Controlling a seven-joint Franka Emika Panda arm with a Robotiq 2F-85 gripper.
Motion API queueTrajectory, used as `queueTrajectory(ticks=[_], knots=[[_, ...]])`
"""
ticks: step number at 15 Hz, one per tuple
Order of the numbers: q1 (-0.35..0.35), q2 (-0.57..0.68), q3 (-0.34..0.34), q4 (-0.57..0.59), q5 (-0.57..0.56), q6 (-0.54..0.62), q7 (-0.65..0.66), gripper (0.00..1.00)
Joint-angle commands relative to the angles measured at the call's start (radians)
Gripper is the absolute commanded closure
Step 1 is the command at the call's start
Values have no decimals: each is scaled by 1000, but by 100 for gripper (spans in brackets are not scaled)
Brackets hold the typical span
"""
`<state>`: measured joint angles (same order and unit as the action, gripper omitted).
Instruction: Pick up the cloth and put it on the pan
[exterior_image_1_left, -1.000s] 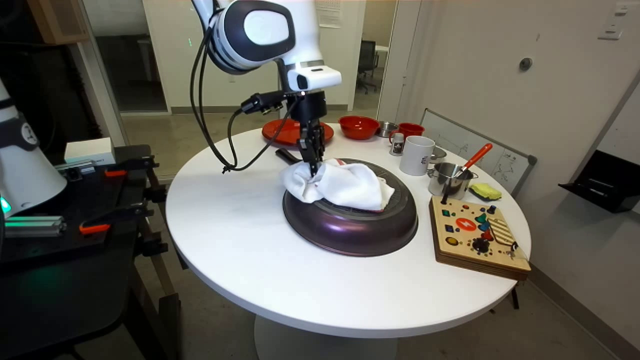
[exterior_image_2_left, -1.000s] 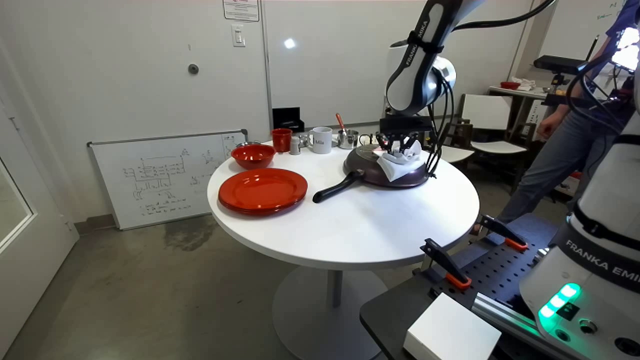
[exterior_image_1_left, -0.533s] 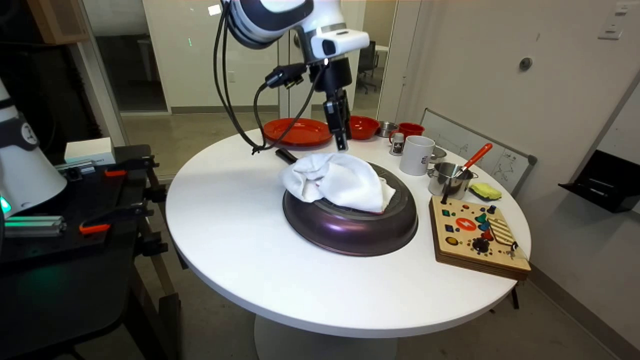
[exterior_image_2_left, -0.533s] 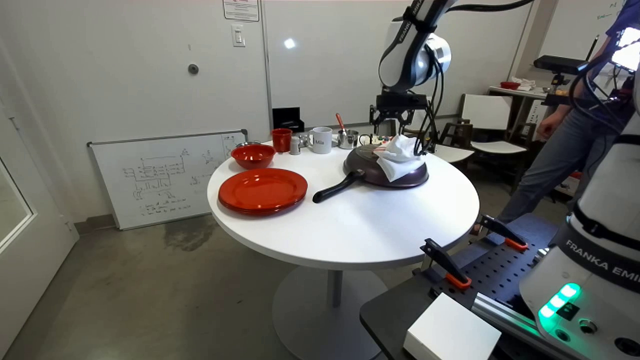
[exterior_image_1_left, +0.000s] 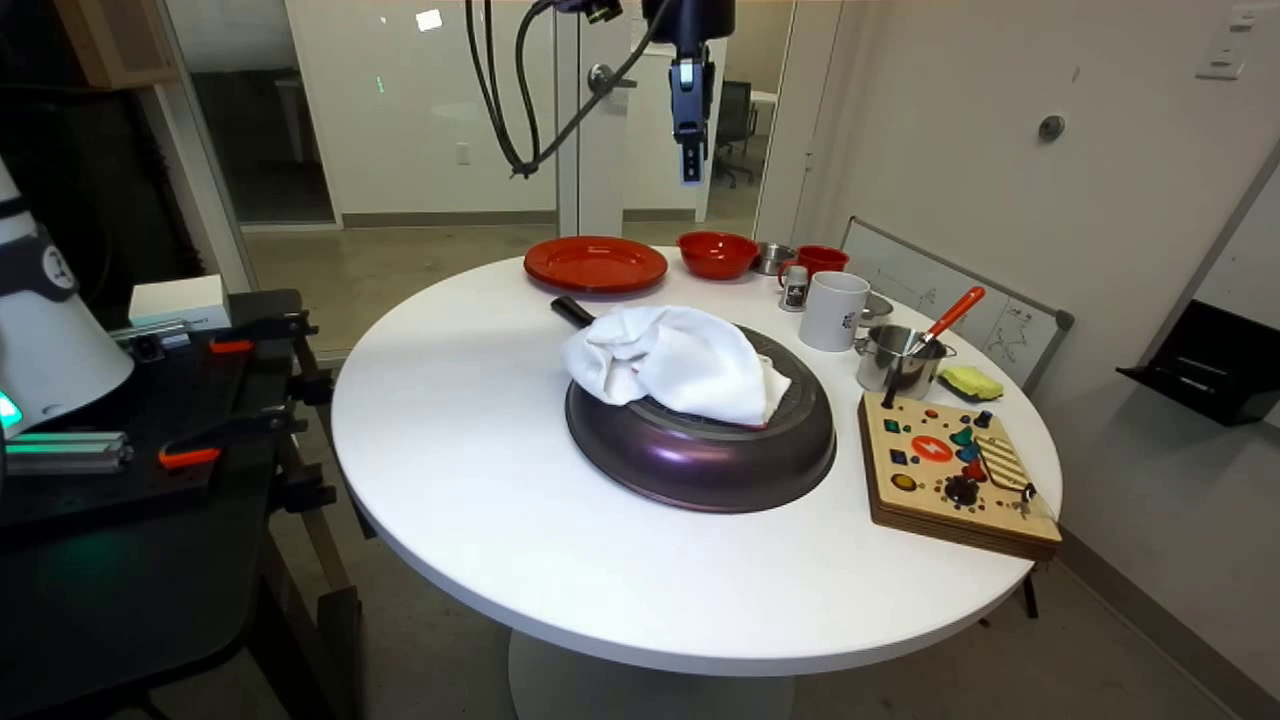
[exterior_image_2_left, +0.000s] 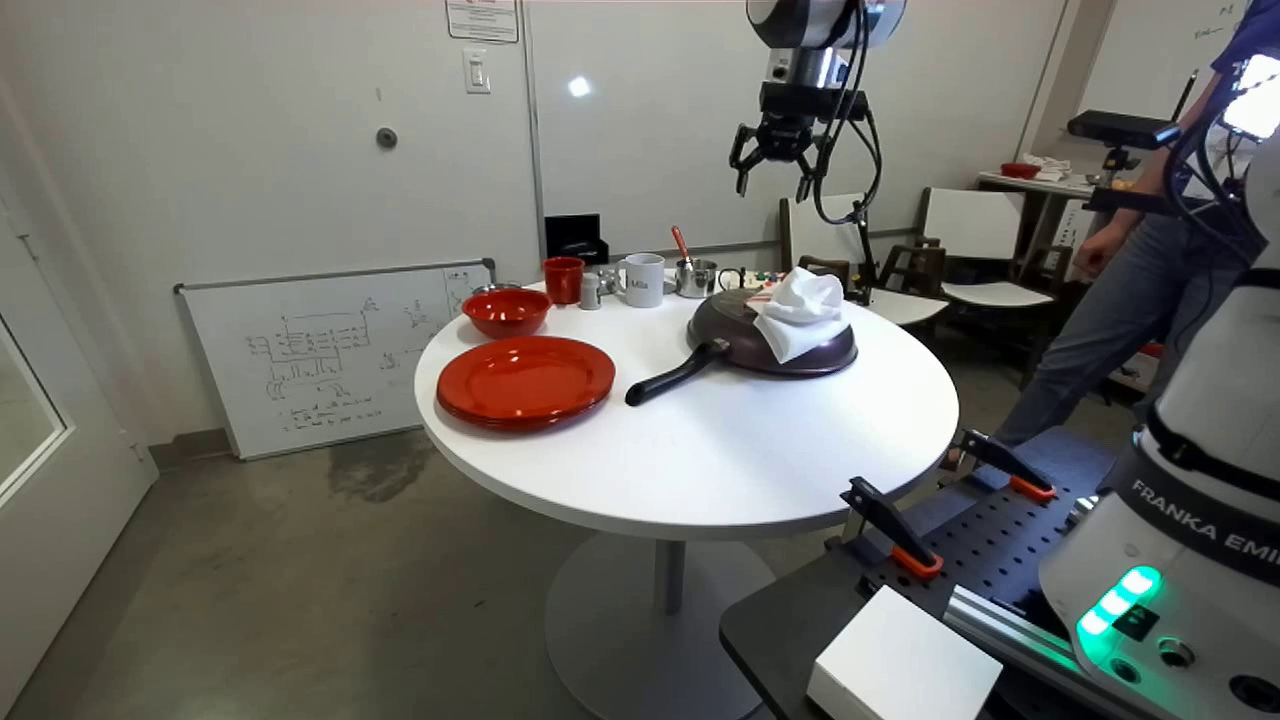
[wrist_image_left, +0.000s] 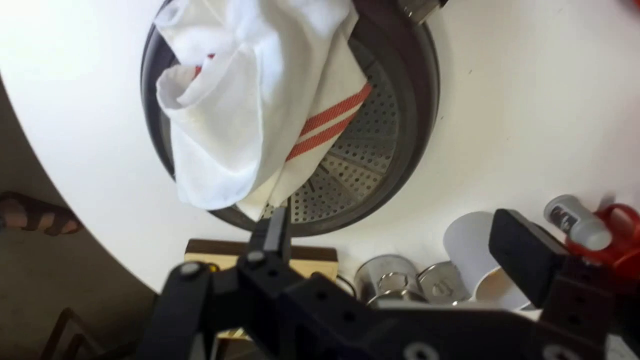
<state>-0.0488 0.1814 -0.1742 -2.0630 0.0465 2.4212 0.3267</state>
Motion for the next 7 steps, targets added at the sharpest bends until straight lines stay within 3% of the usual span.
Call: queueTrajectory(ticks=[1, 7], knots=[[-54, 3, 57, 37, 157, -161, -194, 0], [-70, 16, 55, 60, 158, -250, -241, 0]])
